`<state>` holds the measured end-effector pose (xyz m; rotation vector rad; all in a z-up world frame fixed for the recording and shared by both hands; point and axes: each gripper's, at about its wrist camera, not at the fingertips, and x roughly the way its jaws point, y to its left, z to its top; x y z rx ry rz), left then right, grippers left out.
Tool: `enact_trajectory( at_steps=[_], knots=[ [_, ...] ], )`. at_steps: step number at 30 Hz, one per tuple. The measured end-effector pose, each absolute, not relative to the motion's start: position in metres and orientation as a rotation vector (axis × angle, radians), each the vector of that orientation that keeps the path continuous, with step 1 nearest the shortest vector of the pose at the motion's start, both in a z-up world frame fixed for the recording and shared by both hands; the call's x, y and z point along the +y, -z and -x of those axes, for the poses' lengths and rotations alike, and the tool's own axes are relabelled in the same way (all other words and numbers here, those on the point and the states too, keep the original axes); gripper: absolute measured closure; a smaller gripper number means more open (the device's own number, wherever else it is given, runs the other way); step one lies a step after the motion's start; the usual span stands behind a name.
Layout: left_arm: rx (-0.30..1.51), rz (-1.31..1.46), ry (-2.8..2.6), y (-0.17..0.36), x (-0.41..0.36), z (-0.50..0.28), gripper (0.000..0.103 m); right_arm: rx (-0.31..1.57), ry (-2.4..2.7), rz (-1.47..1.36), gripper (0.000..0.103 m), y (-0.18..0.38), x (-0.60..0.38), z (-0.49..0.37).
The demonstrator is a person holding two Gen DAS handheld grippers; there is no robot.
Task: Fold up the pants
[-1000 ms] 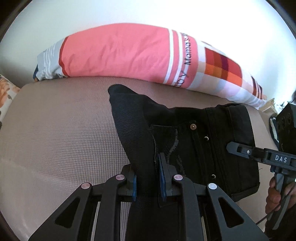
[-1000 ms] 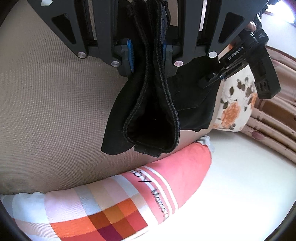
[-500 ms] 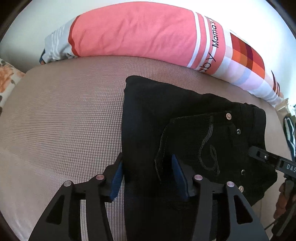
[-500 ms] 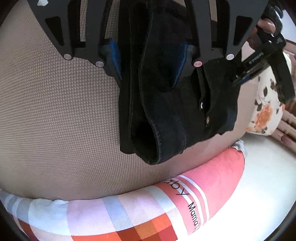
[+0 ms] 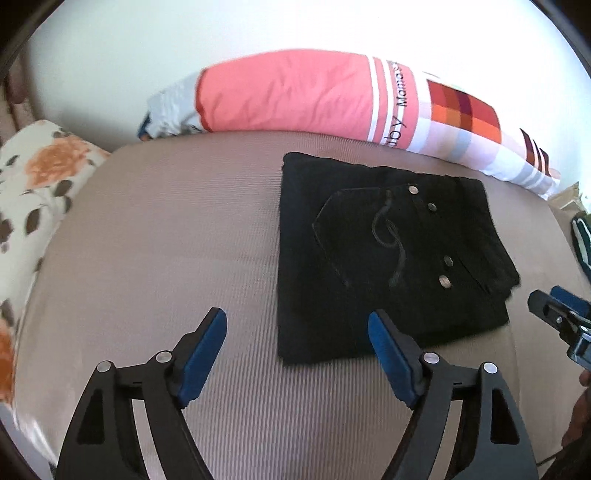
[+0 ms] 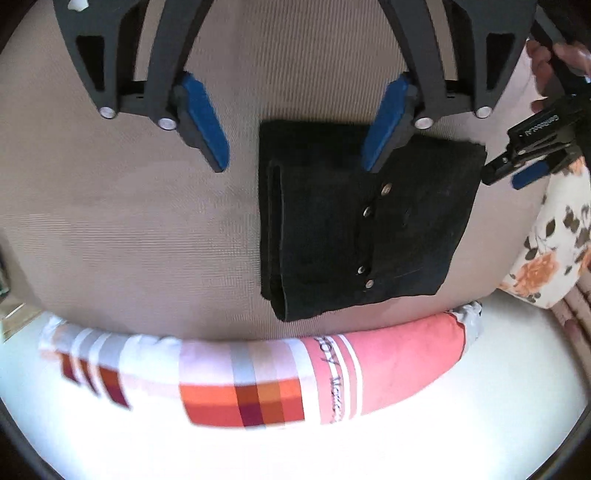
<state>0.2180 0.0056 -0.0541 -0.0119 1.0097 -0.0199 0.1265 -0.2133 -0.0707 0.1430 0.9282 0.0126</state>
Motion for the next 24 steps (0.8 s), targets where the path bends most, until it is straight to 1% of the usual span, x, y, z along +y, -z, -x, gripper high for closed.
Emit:
enact_trajectory(
  at_steps=[1, 6, 16, 24],
  knots=[
    [0.999, 0.007, 0.013, 0.049, 0.005, -0.207, 0.023, 0.909, -0.005, -0.133, 0.025, 0.066, -0.21, -0.118],
    [0.953, 0.011, -0.01, 0.031, 0.006, -0.163, 0.023, 0.832, 0.014, -0.112, 0.012, 0.048, -0.194, -0.075],
    [0.89, -0.008, -0.08, 0.011, 0.01, -0.102, 0.022, 0.767, 0.0, -0.106, 0.01, 0.04, -0.164, -0.031],
    [0.906, -0.006, -0.082, 0.017, 0.006, -0.088, 0.022, 0.726, 0.017, -0.039, 0.006, 0.041, -0.147, -0.013]
  ],
)
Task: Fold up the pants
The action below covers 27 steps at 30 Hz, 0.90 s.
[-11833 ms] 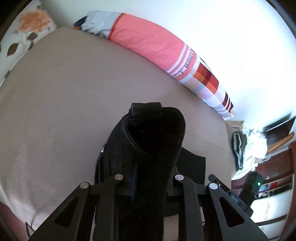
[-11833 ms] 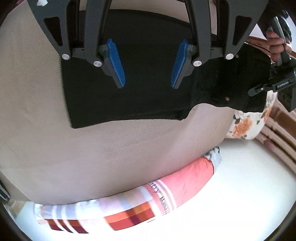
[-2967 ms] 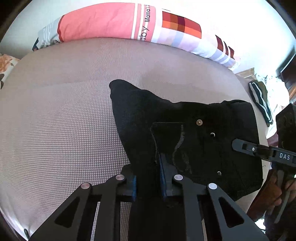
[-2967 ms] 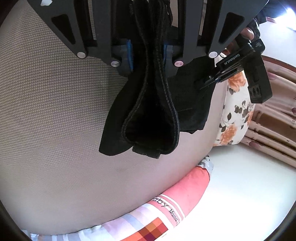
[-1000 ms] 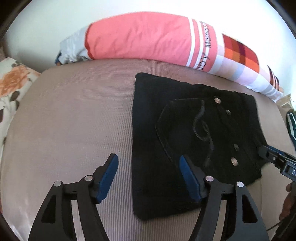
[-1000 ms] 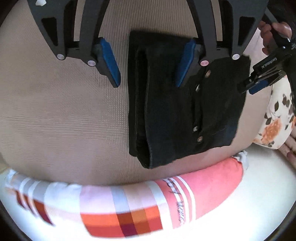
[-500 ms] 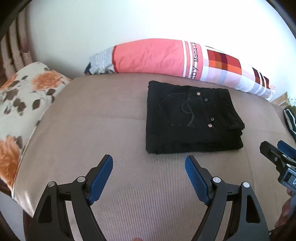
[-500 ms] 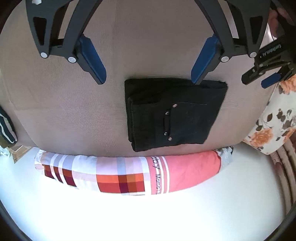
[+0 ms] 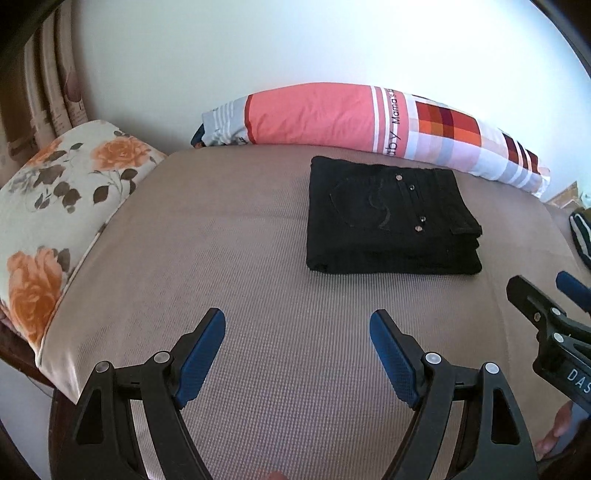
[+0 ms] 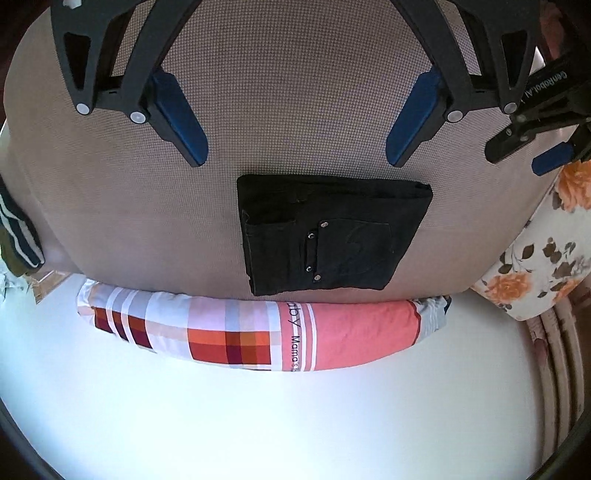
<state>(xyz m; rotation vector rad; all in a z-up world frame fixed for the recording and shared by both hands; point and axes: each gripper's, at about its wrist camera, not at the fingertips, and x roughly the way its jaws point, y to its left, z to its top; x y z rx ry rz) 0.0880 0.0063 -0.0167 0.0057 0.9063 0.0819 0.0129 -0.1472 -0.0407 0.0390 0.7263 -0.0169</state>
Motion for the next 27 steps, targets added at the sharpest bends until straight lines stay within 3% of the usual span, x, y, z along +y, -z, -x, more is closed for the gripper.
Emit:
enact_trajectory(
  at_steps=[27],
  knots=[
    [0.926, -0.043, -0.079, 0.03, -0.006, -0.087, 0.022, 0.774, 0.009, -0.031, 0.004, 0.058, -0.139, -0.013]
  ],
)
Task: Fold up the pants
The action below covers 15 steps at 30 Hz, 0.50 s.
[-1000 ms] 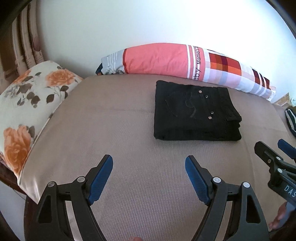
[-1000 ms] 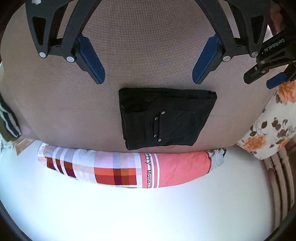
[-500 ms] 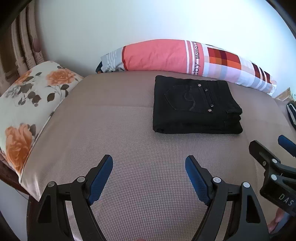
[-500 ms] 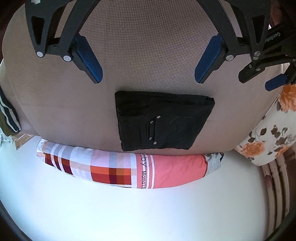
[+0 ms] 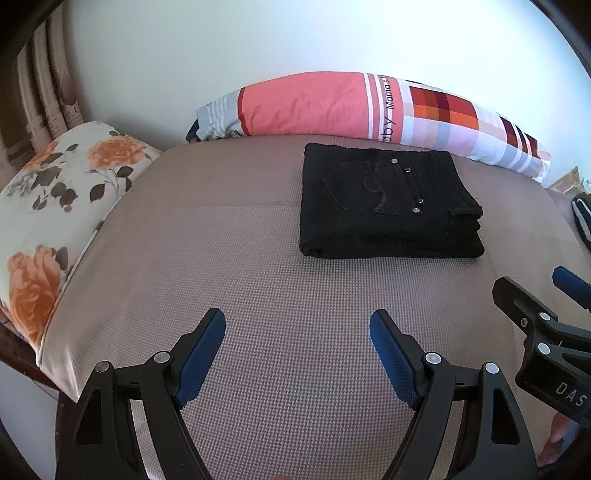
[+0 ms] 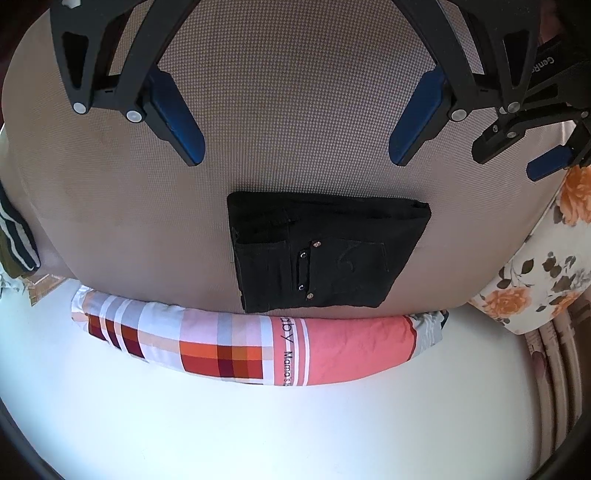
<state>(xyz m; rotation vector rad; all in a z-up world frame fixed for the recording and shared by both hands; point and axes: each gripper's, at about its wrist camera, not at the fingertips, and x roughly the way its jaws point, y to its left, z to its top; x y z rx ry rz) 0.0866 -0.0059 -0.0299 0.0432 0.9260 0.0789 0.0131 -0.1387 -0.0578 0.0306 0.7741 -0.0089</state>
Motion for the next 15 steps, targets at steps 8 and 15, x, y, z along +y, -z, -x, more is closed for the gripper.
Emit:
enact_trajectory(
  at_steps=[8, 15],
  knots=[
    [0.927, -0.048, -0.077, 0.0319, -0.0078, -0.0853, 0.022, 0.787, 0.014, -0.033, 0.004, 0.0617, -0.1422, -0.0143],
    [0.928, -0.05, -0.08, 0.032, -0.0094, -0.0841, 0.022, 0.799, 0.013, -0.05, 0.004, 0.0634, -0.1455, -0.0162]
  ],
)
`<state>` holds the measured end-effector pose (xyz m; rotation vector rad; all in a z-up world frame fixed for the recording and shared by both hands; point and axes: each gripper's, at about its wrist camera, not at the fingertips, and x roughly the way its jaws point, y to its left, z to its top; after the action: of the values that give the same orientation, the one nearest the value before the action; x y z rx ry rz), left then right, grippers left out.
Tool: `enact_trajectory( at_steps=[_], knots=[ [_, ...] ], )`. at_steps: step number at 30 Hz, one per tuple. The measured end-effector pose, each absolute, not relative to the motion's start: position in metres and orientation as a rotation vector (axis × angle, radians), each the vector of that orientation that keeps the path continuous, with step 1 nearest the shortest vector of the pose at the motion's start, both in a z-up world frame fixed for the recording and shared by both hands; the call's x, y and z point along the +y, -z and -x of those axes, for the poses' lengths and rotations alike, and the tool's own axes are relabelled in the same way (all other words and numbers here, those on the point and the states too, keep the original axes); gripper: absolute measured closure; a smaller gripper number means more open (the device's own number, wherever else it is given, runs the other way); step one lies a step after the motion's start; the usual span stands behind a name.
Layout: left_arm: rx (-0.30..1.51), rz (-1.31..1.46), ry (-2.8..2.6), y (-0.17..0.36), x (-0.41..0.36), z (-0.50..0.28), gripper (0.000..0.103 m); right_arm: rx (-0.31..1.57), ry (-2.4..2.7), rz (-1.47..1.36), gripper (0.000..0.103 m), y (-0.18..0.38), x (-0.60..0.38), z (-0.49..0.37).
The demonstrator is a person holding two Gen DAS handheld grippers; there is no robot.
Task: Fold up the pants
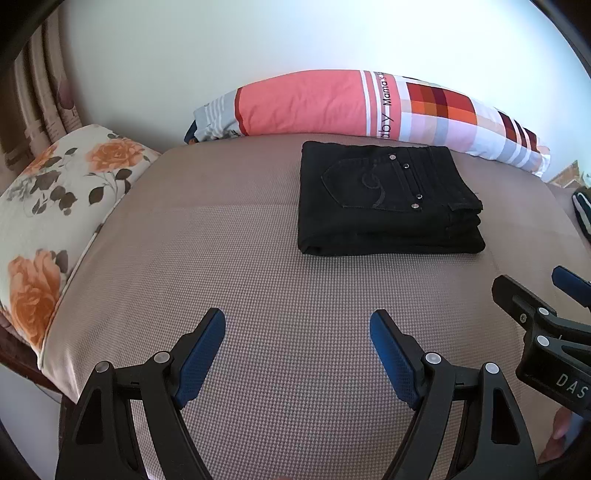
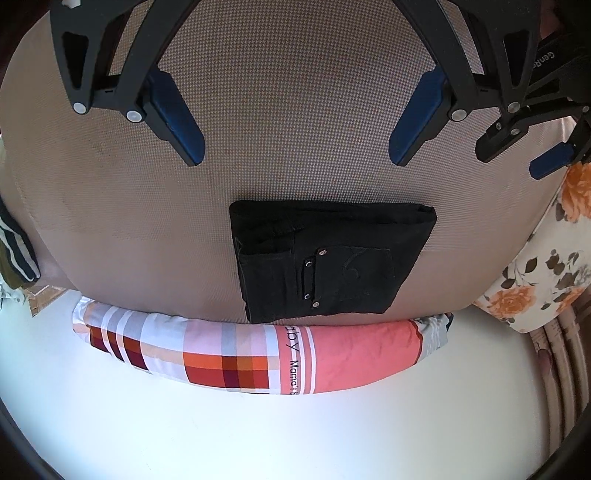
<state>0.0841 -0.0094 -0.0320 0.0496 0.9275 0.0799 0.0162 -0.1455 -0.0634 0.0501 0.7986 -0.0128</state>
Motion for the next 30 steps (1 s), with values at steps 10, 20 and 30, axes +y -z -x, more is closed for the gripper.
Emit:
enact_trajectory(
  at_steps=[10, 20, 30],
  knots=[
    [0.929, -0.06, -0.075, 0.0352, -0.0101, -0.0847, 0.022, 0.81, 0.008, -0.042, 0.004, 0.0661, -0.1454, -0.0175],
    [0.937, -0.055, -0.061, 0.0396, -0.009, -0.0868, 0.022, 0.815, 0.007, -0.045, 0.004, 0.0684, -0.1471, -0.0187],
    [0.939, -0.058, -0.058, 0.0417, -0.0085, -0.087, 0.022, 0.827, 0.003, -0.046, 0.004, 0.0723, -0.149, -0.0196]
  ],
)
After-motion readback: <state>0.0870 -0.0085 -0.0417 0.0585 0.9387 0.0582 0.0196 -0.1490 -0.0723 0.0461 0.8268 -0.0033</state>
